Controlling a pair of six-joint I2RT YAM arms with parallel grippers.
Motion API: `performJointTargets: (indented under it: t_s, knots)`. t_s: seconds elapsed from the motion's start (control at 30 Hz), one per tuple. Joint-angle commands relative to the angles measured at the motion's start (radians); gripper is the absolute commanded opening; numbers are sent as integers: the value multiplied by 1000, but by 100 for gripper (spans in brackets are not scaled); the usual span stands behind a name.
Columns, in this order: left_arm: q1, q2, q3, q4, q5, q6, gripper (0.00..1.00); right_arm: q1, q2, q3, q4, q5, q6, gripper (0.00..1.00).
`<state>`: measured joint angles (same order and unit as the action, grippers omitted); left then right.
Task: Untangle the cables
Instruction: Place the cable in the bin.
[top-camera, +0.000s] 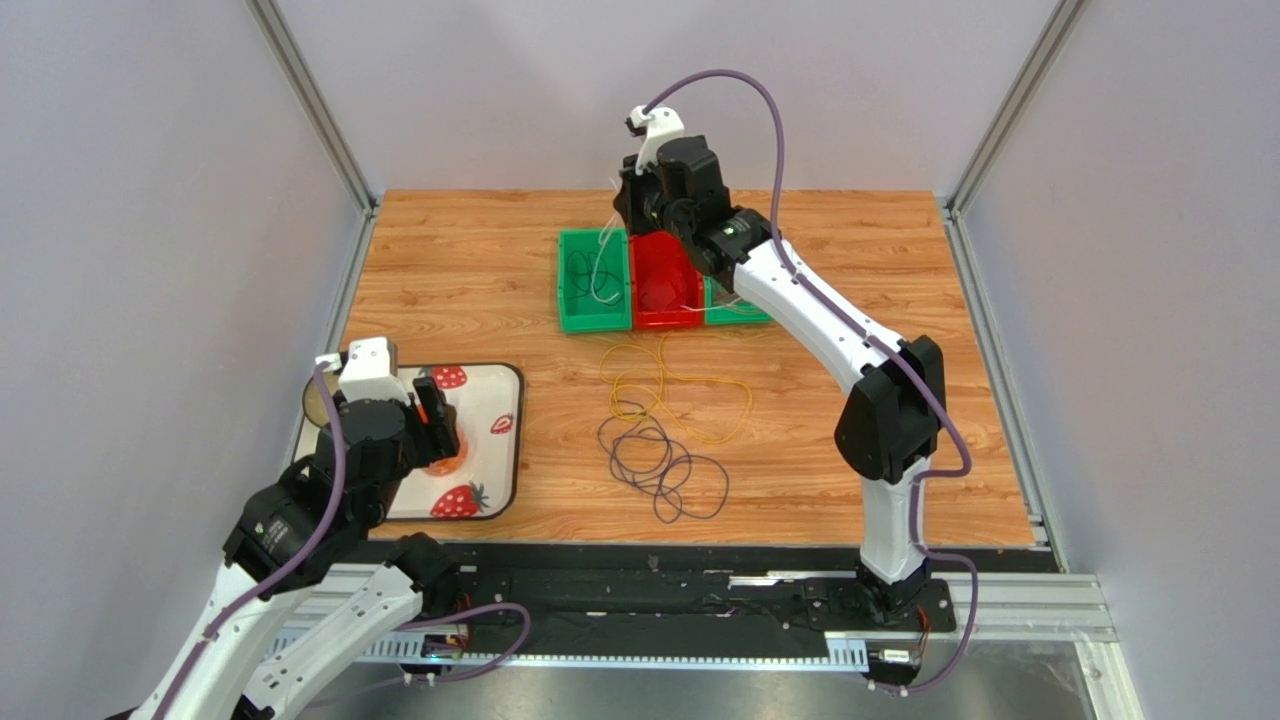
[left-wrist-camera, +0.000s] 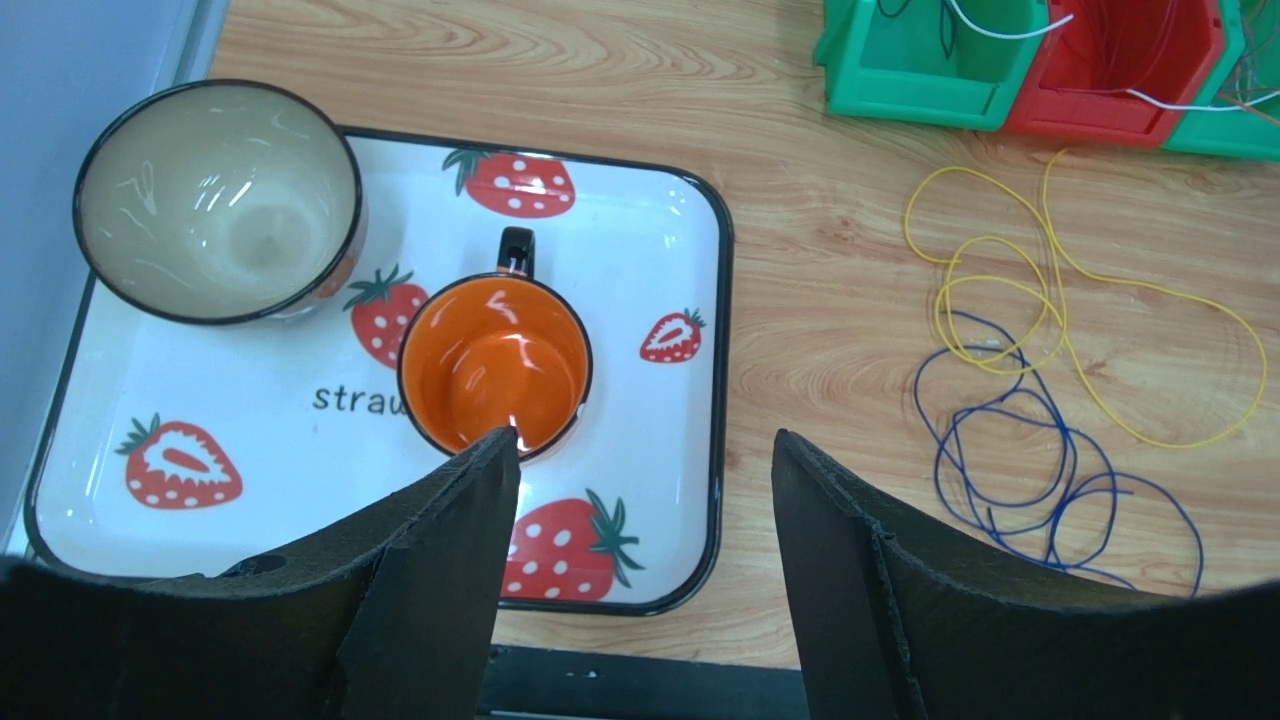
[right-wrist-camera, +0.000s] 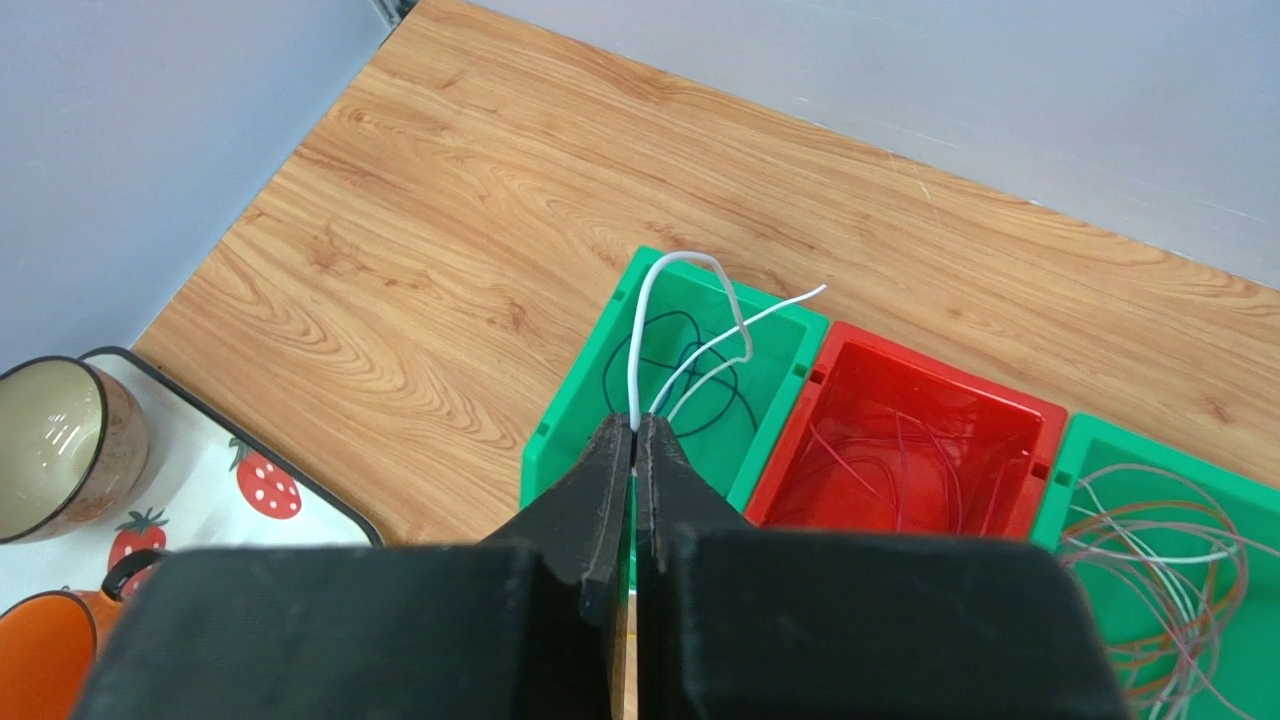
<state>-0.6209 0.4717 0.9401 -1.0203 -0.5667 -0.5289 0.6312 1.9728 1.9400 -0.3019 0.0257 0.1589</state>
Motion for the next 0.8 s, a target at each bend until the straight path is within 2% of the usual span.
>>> performJointTargets:
  t_s: [0.0,0.47,0.77]
  knots:
    - [7,10,-6,26,-13,17,71,-4,50,57,20,-62,19,0]
    - [10,18,-9,29,-9,18,71,-7,173,66,17,-96,50,0]
    - [13,22,-11,32,-4,20,70,-13,261,89,4,-182,94,0]
